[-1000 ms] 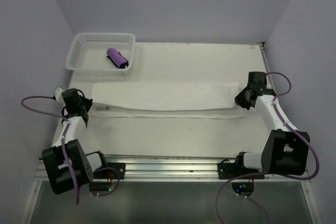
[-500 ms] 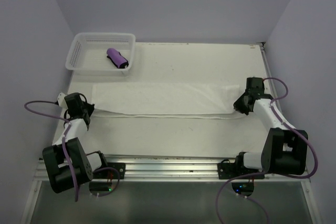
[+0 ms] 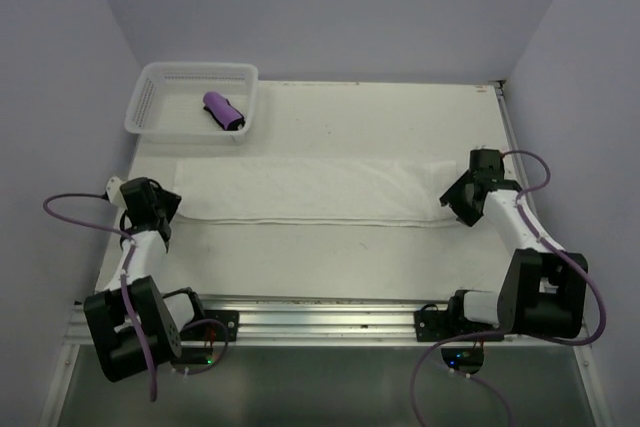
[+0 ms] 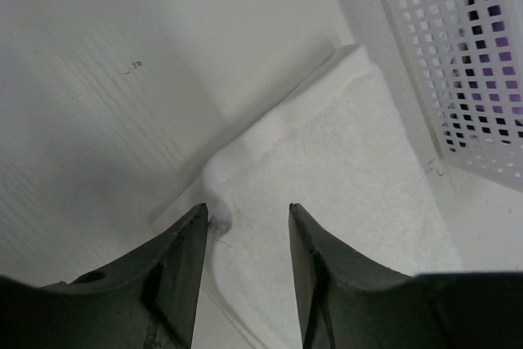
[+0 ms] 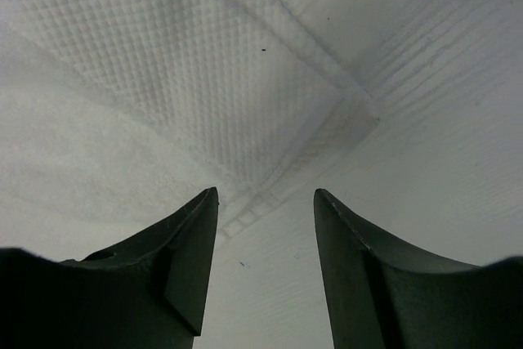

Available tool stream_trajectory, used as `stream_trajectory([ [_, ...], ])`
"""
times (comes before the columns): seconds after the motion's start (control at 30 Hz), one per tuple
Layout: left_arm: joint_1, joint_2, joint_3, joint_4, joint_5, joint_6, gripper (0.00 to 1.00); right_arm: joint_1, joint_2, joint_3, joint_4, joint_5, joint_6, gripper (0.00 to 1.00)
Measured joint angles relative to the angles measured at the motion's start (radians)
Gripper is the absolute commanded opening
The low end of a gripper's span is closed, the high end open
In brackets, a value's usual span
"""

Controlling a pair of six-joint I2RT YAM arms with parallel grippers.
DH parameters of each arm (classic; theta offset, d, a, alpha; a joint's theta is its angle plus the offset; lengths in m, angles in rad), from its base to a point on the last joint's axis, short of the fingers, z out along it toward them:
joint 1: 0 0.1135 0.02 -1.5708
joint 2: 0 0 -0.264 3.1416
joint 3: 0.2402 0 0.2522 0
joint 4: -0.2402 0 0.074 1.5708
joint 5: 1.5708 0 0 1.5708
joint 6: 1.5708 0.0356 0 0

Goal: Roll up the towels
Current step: Fold the towel

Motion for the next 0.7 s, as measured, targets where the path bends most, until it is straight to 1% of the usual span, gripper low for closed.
stream_trajectory([
  [0.1,0.004,-0.027,0.037,-0.024,0.002,0.002,0.58,0.000,-0.041,0.005,-0.044,0.013,0.002,0.55],
  [0.13,0.005,-0.037,0.062,-0.039,0.005,0.005,0.64,0.000,-0.058,0.011,-0.056,0.019,0.001,0.53],
  [0.2,0.005,-0.053,0.102,-0.050,0.011,0.013,0.71,0.000,-0.085,0.029,-0.064,0.034,-0.005,0.48],
  [0.23,0.006,-0.060,0.124,-0.055,0.016,0.017,0.72,0.000,-0.097,0.039,-0.061,0.037,-0.008,0.43],
  [0.27,0.006,-0.067,0.143,-0.054,0.023,0.021,0.73,0.000,-0.106,0.048,-0.050,0.039,-0.015,0.40],
  [0.33,0.008,-0.076,0.171,-0.042,0.053,0.031,0.75,0.000,-0.109,0.059,-0.010,0.037,-0.028,0.37],
  [0.47,0.009,-0.068,0.183,0.010,0.150,0.042,0.77,0.000,-0.061,0.074,0.082,0.033,-0.074,0.38],
  [0.53,0.008,-0.056,0.183,0.028,0.193,0.054,0.77,0.000,-0.006,0.088,0.135,0.030,-0.105,0.38],
  [0.7,-0.017,-0.020,0.196,0.035,0.247,0.089,0.77,0.000,0.125,0.124,0.261,-0.012,-0.155,0.39],
])
